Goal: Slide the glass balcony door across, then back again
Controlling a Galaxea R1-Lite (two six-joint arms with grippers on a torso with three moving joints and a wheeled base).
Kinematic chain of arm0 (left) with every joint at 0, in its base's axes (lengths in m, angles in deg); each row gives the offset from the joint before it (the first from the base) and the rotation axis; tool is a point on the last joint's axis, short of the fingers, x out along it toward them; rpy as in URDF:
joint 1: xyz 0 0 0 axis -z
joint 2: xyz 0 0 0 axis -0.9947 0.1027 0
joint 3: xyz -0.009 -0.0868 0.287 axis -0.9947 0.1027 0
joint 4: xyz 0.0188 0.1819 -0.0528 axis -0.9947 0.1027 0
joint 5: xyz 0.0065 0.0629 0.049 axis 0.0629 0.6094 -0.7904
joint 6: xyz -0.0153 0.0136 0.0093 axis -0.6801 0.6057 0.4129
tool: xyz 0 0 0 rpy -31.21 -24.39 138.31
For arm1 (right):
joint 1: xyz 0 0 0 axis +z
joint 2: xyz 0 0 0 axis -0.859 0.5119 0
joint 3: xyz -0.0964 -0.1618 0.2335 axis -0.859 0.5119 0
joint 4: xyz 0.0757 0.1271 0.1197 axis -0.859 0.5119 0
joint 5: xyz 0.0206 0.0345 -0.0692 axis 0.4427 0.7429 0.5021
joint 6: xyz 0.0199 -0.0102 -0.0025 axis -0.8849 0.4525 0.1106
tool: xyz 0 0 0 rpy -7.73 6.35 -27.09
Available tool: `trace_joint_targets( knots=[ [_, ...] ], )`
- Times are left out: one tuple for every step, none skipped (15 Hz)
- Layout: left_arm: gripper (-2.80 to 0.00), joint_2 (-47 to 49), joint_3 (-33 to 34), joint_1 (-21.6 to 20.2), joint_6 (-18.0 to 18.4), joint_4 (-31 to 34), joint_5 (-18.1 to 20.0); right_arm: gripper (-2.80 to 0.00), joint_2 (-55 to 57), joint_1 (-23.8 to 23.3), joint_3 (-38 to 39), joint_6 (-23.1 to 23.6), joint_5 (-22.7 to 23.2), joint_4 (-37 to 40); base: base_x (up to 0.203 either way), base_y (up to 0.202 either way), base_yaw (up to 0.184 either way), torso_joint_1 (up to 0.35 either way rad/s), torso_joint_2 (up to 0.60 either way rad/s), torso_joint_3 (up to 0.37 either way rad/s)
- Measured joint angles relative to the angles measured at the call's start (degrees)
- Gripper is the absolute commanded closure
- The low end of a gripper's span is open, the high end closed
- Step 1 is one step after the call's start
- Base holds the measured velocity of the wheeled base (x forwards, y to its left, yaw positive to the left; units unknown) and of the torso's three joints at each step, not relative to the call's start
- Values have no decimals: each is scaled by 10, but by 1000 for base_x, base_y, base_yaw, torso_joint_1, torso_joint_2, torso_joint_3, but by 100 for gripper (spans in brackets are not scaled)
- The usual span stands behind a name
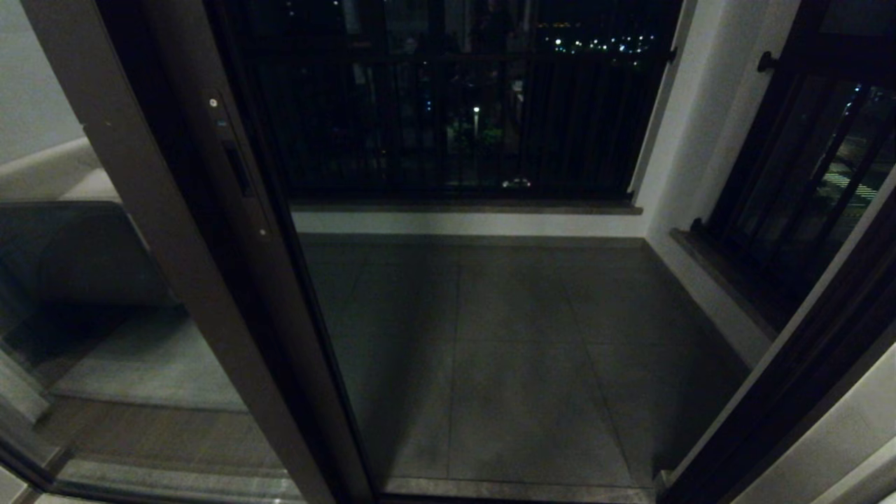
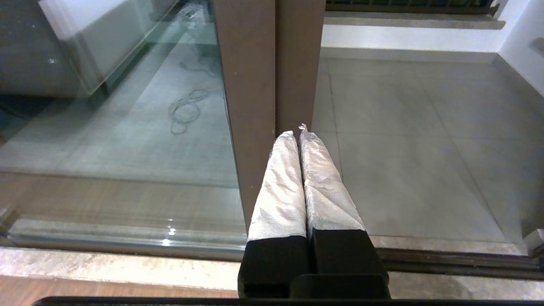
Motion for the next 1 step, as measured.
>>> trace_joint_targets(
  knots=[
    [0, 0, 0, 0, 0, 0, 0, 0, 0, 0, 0, 0, 0, 0, 0, 0, 0, 0, 0, 0]
  ],
)
